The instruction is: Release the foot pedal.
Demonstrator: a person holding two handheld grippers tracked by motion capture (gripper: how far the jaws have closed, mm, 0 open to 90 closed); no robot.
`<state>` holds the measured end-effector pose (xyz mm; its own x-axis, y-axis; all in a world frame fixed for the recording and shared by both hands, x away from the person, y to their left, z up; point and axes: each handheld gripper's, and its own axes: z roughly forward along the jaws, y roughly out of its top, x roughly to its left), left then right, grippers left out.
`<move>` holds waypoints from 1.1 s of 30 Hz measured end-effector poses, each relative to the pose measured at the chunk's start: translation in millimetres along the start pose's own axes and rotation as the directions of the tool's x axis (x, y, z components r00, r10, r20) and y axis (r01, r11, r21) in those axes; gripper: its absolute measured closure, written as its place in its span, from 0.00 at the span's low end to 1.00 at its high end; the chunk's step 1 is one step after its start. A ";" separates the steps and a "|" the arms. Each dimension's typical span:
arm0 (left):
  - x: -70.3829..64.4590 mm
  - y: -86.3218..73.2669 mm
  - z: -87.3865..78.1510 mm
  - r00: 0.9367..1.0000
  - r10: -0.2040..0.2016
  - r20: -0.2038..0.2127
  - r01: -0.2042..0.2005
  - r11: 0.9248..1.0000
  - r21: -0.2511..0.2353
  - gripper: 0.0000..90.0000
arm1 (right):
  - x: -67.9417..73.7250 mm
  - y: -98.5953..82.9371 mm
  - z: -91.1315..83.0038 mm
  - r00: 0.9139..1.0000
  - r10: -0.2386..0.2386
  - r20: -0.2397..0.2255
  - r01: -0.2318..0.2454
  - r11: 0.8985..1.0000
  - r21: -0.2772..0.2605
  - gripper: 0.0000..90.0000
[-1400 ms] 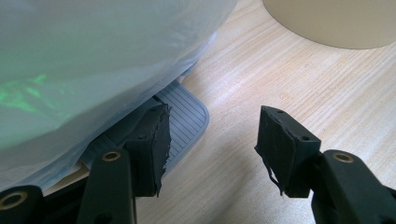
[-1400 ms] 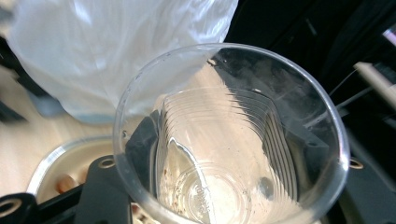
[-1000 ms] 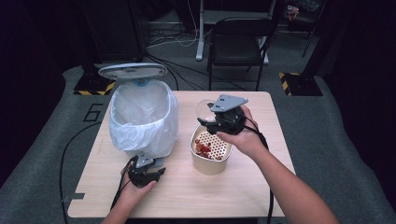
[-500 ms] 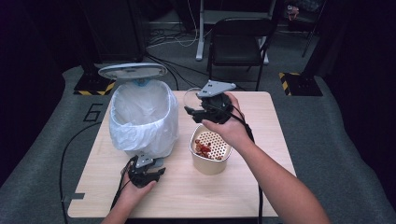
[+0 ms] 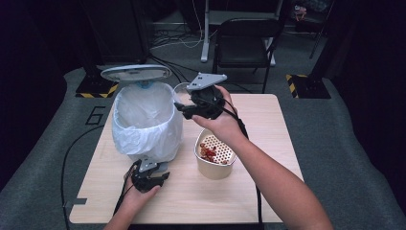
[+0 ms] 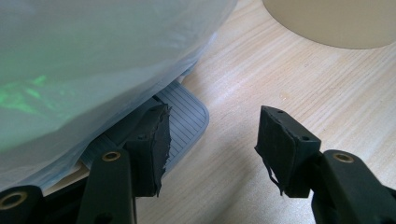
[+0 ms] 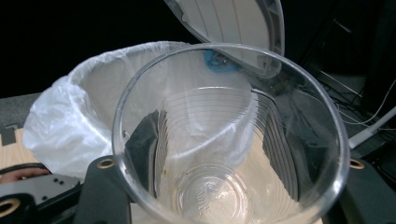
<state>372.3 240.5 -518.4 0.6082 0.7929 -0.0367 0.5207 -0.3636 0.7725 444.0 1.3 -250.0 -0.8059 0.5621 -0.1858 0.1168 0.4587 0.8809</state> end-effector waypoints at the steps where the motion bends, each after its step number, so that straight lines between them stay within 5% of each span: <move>1: 0.5 0.1 -0.1 1.000 0.008 -0.001 -0.008 1.000 0.001 0.49 | 0.1 2.1 1.3 1.000 0.001 -0.002 -0.001 1.000 -0.002 0.44; 5: -3.0 -0.5 1.8 0.999 -0.042 0.002 0.042 0.999 -0.025 0.49 | 1.9 8.8 8.5 1.000 0.007 -0.015 -0.008 1.000 -0.008 0.44; 33: -2.8 -0.1 0.5 0.999 -0.047 0.011 0.047 0.999 -0.011 0.49 | 29.2 34.9 95.9 0.989 0.092 -0.113 -0.089 0.996 0.027 0.41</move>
<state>370.8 238.1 -518.7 0.5893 0.8040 -0.0800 0.5425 -0.3204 0.7765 480.2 99.7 -266.4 -0.8523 0.5203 -0.0537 0.2039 0.4251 0.8819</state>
